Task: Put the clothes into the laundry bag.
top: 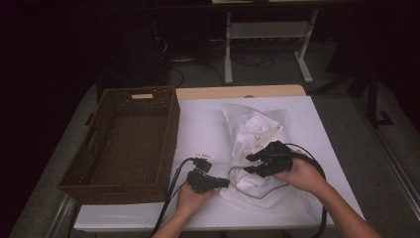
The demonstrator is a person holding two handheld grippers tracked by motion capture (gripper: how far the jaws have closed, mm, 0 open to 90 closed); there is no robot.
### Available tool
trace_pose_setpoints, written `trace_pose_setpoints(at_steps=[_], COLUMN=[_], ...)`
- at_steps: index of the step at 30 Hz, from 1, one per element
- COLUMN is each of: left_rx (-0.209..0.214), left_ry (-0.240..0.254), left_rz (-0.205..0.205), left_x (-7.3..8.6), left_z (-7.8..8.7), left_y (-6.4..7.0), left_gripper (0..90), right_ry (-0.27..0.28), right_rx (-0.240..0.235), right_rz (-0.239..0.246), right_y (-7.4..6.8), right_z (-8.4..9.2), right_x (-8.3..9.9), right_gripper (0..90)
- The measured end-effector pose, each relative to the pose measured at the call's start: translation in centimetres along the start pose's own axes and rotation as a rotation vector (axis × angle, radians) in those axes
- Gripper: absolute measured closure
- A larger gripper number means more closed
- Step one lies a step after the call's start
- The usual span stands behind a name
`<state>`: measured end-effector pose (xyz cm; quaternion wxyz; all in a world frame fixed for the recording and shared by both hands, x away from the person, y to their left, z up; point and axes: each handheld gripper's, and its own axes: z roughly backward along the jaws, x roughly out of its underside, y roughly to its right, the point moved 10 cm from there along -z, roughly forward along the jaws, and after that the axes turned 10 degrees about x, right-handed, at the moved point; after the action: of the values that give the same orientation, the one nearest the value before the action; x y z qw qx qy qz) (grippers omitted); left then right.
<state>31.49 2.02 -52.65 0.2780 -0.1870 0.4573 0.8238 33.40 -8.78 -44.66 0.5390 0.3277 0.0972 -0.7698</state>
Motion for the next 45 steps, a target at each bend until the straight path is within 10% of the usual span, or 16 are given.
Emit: trace_pose_setpoints(at_steps=[5, 11, 17, 19, 23, 30, 35, 45], left_rx=[0.013, 0.045, 0.074, 0.073, 0.069, 0.152, 0.104, 0.074], left_ry=[0.046, 0.127, 0.079, 0.064, 0.037, 0.021, 0.061, 0.093], left_rz=[-0.014, -0.024, -0.022, 0.003, 0.043, 0.133, 0.084, 0.007], left_x=[0.6, 1.3, 2.1, 2.0, 1.9, 1.7, 1.1, 1.0], left_z=[1.6, 4.4, 3.4, 2.8, 2.0, 0.3, 1.2, 2.6], left_y=[0.7, 2.2, 2.7, 2.4, 2.1, 1.8, 0.9, 2.1], left_gripper=[89.2, 89.6, 87.6, 74.3, 58.8, 59.6, 86.2, 87.4], right_ry=[-0.047, -0.063, -0.079, -0.079, -0.04, 0.0, 0.018, 0.023], right_rx=[0.006, -0.028, -0.056, -0.053, -0.058, -0.061, -0.063, -0.087], right_rz=[0.022, 0.003, -0.04, -0.053, -0.071, -0.078, -0.073, -0.045], right_y=[0.2, -0.2, -0.5, -0.3, 0.0, -0.3, -0.6, -1.6], right_z=[-0.7, -1.0, -1.9, -1.8, -1.3, -0.5, 0.1, -0.8], right_x=[1.2, 2.6, 4.7, 4.9, 4.3, 3.5, 1.9, -3.1], right_gripper=[85.5, 87.9, 87.5, 87.1, 86.7, 82.4, 71.5, 63.8])
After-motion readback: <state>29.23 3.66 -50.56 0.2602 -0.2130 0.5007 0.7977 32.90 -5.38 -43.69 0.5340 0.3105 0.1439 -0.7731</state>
